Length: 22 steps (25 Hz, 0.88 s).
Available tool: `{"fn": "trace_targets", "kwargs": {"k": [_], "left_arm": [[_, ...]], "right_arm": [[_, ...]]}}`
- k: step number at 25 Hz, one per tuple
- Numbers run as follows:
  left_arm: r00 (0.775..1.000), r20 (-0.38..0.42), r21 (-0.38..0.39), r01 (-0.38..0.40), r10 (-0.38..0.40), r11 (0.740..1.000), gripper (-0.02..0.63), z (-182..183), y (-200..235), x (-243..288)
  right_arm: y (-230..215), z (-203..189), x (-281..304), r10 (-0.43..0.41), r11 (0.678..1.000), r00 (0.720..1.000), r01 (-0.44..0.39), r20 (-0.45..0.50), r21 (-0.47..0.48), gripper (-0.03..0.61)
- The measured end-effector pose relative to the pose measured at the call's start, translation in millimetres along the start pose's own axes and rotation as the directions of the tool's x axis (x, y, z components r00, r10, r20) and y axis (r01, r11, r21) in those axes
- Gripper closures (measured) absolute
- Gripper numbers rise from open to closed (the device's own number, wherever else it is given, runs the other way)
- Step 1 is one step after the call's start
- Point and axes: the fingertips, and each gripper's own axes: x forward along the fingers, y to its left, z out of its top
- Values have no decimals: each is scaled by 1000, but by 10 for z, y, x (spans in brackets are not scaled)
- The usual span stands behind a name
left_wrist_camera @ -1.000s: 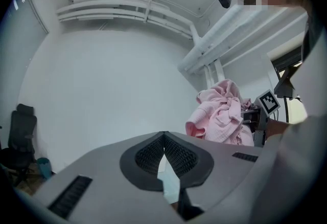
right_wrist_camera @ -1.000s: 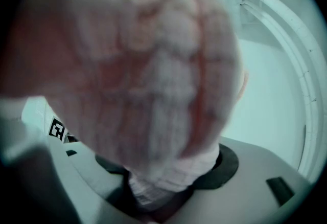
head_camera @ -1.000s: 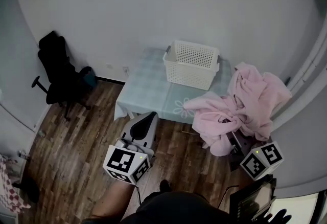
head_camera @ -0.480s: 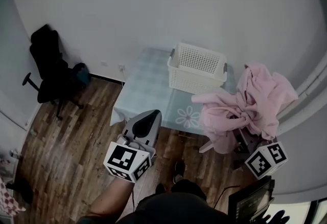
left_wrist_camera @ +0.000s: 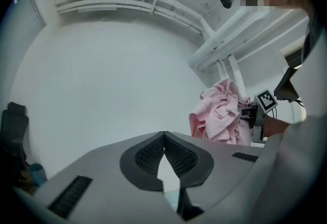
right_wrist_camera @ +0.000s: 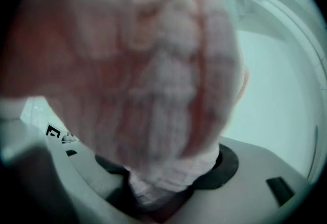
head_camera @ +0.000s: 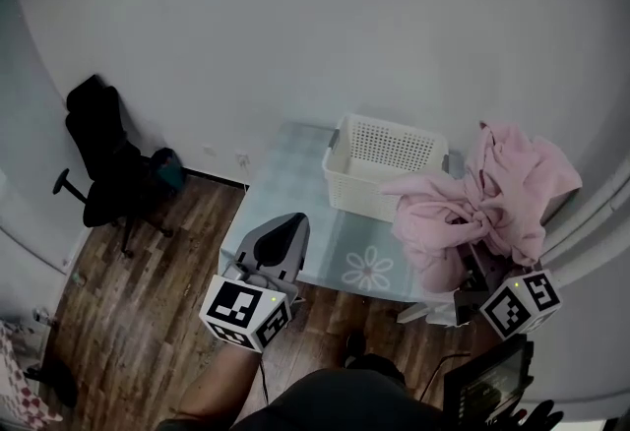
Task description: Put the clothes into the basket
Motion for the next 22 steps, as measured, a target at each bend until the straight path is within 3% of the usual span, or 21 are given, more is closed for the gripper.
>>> {"fn": "trace_targets", "kwargs": {"k": [4,10,14,22], "left_arm": [[1000,-17,5,-11,11,1000,604,117,121,854],[999,-33,-16,-2,2,1000,604,452,637,1708],[998,-62,-8,-5,5,1000,604,275,898,2247],[995,-103,21,14,-12,1000,604,-362,1188,2791]], "right_arm": [[-660,169,584,9,1000,1000,-9,-8,9,242],[-899,500,1585,41,999,998,-41,-40,-1,242],[-1251,263,2133,45,999,997,-43,-69,19,242],[-1781,-392,2646,-4,999,997,7,-76,41,242]]}}
